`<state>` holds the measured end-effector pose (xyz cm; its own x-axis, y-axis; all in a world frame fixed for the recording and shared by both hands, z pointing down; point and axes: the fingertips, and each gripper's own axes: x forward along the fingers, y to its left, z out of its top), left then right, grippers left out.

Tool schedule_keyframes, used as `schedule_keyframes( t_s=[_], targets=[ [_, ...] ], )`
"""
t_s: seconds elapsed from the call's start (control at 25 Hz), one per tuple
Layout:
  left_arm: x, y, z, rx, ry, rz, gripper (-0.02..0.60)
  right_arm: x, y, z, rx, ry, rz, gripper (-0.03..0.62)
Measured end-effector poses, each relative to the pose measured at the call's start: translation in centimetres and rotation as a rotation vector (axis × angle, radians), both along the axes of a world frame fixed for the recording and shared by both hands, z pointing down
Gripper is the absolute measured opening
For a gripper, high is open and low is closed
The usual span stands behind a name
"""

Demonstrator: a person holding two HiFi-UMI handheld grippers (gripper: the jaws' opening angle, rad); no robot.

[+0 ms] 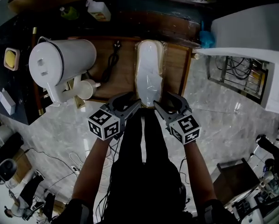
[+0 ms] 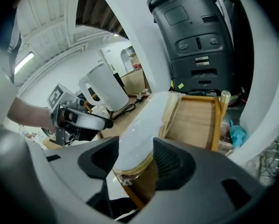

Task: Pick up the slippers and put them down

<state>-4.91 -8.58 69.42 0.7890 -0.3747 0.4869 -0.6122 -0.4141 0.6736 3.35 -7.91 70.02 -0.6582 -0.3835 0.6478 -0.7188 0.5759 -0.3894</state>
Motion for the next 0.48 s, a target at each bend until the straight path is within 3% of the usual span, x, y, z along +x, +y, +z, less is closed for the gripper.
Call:
schedule_keyframes(
  t_s=[0.2, 0.48],
  targets=[
    [0.4, -1.1, 2.6, -0.043, -0.019, 0.033, 0.216, 0.1, -1.8, 1.8, -0.033, -0.038, 0.058, 0.238],
    [0.9, -2.7, 5.1, -0.099, -0.068, 0.018, 0.218, -0.5, -2.5, 4.4, -0.091, -0.006, 0.054, 0.255]
  ],
)
